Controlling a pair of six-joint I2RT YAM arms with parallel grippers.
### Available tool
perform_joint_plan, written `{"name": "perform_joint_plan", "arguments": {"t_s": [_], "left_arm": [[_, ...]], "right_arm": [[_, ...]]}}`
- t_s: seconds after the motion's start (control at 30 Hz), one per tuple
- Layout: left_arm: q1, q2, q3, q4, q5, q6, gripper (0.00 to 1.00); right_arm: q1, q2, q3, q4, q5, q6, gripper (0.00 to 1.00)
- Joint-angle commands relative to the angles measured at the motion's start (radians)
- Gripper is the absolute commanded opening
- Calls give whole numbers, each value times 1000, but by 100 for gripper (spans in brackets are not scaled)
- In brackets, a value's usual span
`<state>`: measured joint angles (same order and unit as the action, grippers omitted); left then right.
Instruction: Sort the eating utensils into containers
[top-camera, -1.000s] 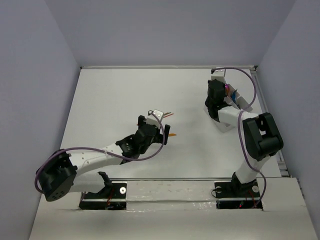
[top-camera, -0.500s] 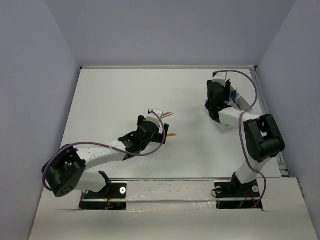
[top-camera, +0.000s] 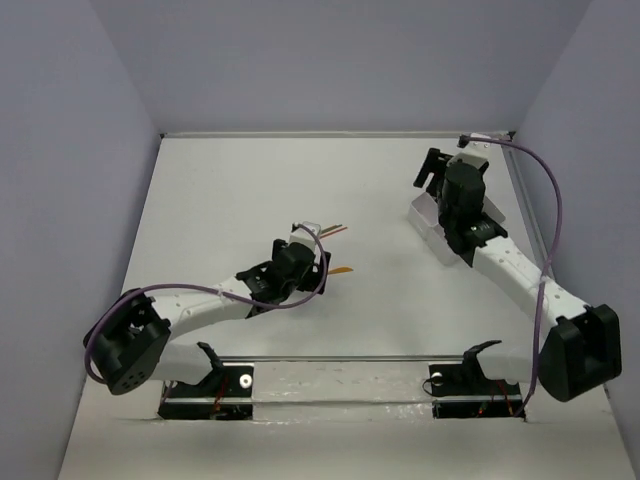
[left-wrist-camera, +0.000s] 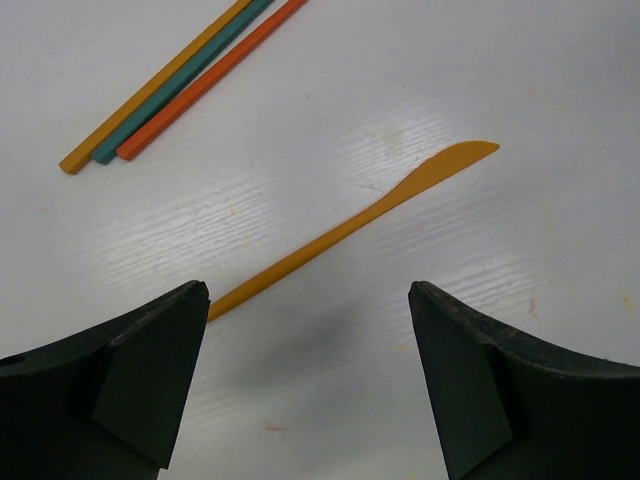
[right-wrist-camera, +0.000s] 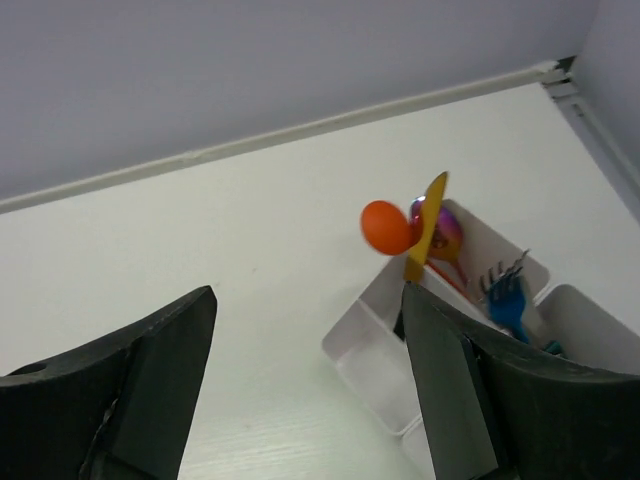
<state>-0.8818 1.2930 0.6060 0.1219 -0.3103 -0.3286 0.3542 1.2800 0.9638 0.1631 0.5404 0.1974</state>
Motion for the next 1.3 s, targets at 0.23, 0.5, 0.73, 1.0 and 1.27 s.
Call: {"name": "perform_joint_plan", "arguments": {"t_s": [0.23,0.5,0.73,1.0,1.27], "left_arm": [[9,127,116,-110,-23,-27,73],[67,210,173,-113,16,14,71],[67,276,175,-119,126,16,61],[67,287,144,-110,189,-7,40],[67,295,129,-90,235,-9,20]], "right_arm": [[104,-266,-187,-100,-318,212,80],[134,-314,-272,-120,-404,249,79],[134,-354,-277,-135,-416,244,79],[134,-343,-287,-122,-431,251,79],[134,-328,-258,-207,-529,241,89]]}}
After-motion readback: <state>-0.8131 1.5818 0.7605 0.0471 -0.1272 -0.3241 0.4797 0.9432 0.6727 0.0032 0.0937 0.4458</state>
